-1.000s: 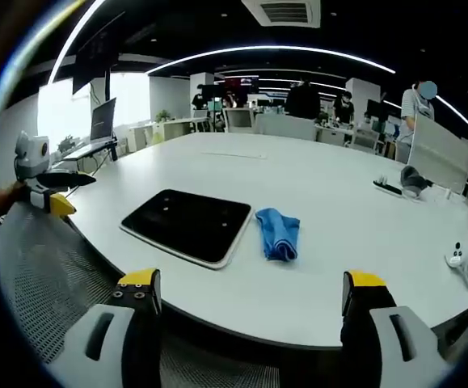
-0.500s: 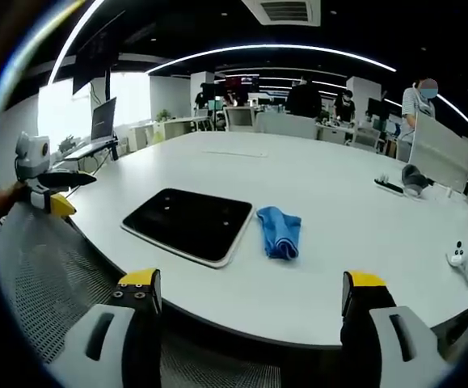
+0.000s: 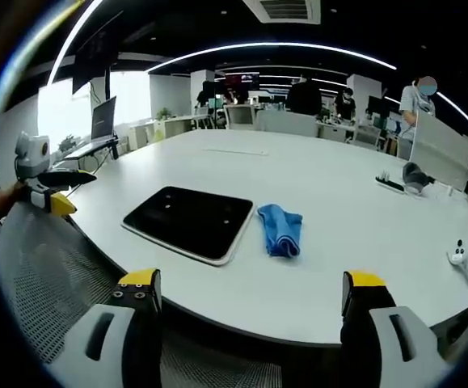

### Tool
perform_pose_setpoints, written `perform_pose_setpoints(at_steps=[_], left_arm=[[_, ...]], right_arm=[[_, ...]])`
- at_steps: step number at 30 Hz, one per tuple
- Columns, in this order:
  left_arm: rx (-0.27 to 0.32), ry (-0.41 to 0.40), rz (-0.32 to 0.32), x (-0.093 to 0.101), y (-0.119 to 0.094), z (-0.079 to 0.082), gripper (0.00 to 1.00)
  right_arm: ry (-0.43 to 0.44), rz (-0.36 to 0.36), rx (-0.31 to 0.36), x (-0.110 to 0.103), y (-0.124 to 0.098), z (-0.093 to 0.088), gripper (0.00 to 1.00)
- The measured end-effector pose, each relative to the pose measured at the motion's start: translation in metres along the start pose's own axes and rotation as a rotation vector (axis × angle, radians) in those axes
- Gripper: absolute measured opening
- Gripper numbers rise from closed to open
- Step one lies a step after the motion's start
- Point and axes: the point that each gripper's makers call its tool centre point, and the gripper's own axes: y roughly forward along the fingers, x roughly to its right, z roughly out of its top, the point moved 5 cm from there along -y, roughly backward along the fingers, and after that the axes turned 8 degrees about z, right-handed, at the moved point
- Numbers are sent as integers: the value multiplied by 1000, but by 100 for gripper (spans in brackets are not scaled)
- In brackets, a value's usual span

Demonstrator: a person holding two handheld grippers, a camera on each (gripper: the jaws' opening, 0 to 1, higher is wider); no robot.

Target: Wipe the mirror surface with the cleaning cloth until all visible marks leave the cleaned area.

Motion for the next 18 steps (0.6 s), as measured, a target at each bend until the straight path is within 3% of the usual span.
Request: perform_pose_setpoints(at_steps=[18], left_arm=[[-6,-2,-5,1,1,-1,99]], right_arm=[[22,24,33,-3,1,3,91]])
